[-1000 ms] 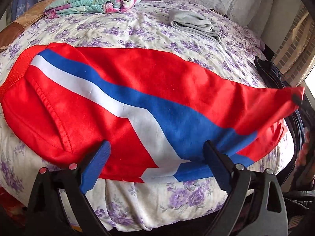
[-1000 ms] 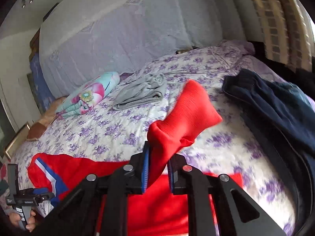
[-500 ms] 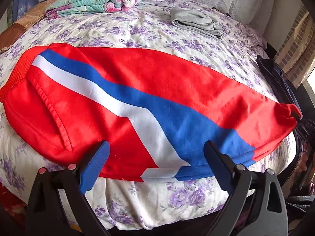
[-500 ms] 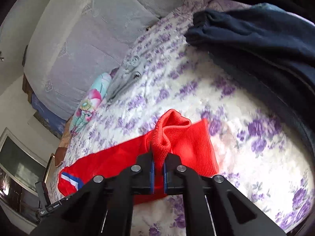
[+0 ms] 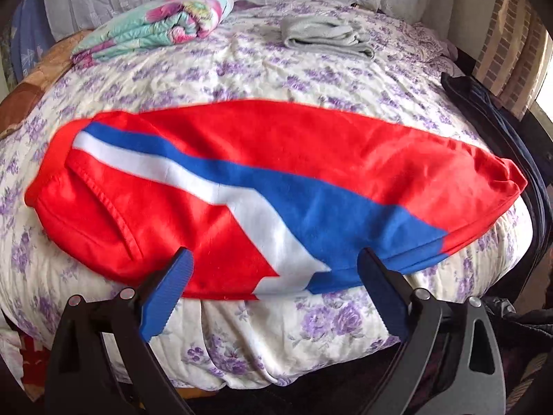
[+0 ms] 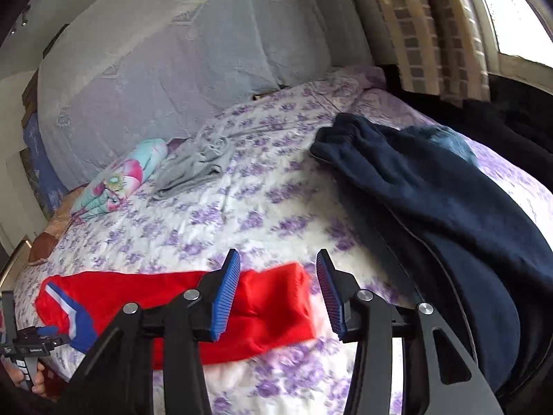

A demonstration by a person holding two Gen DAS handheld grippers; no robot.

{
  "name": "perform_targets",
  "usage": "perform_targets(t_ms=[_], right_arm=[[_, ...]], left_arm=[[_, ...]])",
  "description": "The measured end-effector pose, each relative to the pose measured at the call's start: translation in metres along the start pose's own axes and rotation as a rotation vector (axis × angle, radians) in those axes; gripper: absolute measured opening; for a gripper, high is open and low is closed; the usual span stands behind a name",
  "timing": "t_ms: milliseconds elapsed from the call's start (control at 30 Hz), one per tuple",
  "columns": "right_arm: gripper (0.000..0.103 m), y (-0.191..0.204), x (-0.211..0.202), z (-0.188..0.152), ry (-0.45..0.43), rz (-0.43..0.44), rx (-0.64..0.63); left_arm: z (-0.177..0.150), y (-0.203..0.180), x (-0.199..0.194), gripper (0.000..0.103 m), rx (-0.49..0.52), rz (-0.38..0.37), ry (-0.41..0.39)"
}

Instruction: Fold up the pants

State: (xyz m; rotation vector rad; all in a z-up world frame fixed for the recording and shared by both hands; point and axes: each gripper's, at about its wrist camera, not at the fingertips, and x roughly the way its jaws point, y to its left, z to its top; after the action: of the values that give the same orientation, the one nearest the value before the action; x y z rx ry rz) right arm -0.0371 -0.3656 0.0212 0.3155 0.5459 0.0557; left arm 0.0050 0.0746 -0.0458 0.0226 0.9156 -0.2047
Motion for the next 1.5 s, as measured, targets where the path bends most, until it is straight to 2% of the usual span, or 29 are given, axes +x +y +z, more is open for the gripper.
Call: perform_targets(t_ms=[33, 100, 133, 200, 267, 300, 333, 433, 500, 567, 700, 767, 867, 900, 967, 1133, 1267, 1367, 1500], right_arm=[[0.047, 0.02, 0.013, 0.012, 0.038, 0.086, -0.034], [0.055, 0.065, 0.05, 0.033, 0.143, 0.226, -0.075], [0.064, 0.087, 0.071, 0.039, 0.204, 0.3, -0.081], [0.066, 0.134, 0.118, 0.045, 0.326, 0.401, -0.113], [0.066, 0.175, 0.161, 0.042, 0.437, 0.447, -0.153], [0.066, 0.191, 0.184, 0.038, 0.502, 0.469, -0.156], [0.066, 0.204, 0.203, 0.033, 0.564, 0.487, -0.149], [0.066, 0.237, 0.239, 0.012, 0.701, 0.532, -0.158], [0.066, 0.251, 0.251, -0.001, 0.771, 0.55, -0.181], [0.066, 0.262, 0.256, -0.006, 0.797, 0.534, -0.224], [0.067, 0.265, 0.261, -0.003, 0.779, 0.513, -0.267], [0.069, 0.266, 0.27, -0.005, 0.825, 0.543, -0.264], [0.069, 0.267, 0.276, -0.011, 0.896, 0.555, -0.318], [0.069, 0.268, 0.276, -0.014, 0.921, 0.571, -0.326], [0.07, 0.269, 0.271, -0.016, 0.957, 0.618, -0.33], [0.07, 0.271, 0.264, -0.007, 1.007, 0.714, -0.3], [0.073, 0.272, 0.273, -0.009, 1.079, 0.754, -0.278], [0.077, 0.278, 0.282, -0.017, 1.168, 0.834, -0.229], [0.077, 0.289, 0.295, -0.028, 1.211, 0.882, -0.207]], left_arm=[[0.006, -0.002, -0.005, 0.093, 0.02, 0.02, -0.03], [0.017, 0.001, -0.008, 0.094, 0.038, 0.081, -0.067], [0.022, 0.008, -0.006, 0.094, 0.026, 0.105, -0.07], [0.024, 0.037, 0.004, 0.094, -0.05, 0.16, -0.036], [0.015, 0.076, 0.018, 0.093, -0.169, 0.177, 0.032], [0.006, 0.093, 0.023, 0.093, -0.22, 0.152, 0.059], [-0.003, 0.1, 0.022, 0.093, -0.235, 0.147, 0.048], [-0.015, 0.087, 0.015, 0.094, -0.166, 0.2, 0.029], [-0.015, 0.086, 0.013, 0.094, -0.168, 0.206, 0.035], [-0.009, 0.087, 0.008, 0.094, -0.192, 0.184, 0.029], [0.011, 0.078, 0.003, 0.094, -0.181, 0.142, 0.001], [0.021, 0.068, 0.011, 0.094, -0.168, 0.113, 0.006], [0.029, 0.049, 0.025, 0.094, -0.114, 0.123, -0.001], [0.029, 0.046, 0.031, 0.094, -0.108, 0.111, 0.012], [0.028, 0.046, 0.043, 0.095, -0.112, 0.139, 0.029], [0.027, 0.044, 0.046, 0.096, -0.088, 0.161, 0.026], [0.027, 0.045, 0.046, 0.097, -0.094, 0.158, 0.026], [0.026, 0.045, 0.046, 0.097, -0.095, 0.157, 0.024], [0.026, 0.045, 0.046, 0.098, -0.093, 0.16, 0.028]])
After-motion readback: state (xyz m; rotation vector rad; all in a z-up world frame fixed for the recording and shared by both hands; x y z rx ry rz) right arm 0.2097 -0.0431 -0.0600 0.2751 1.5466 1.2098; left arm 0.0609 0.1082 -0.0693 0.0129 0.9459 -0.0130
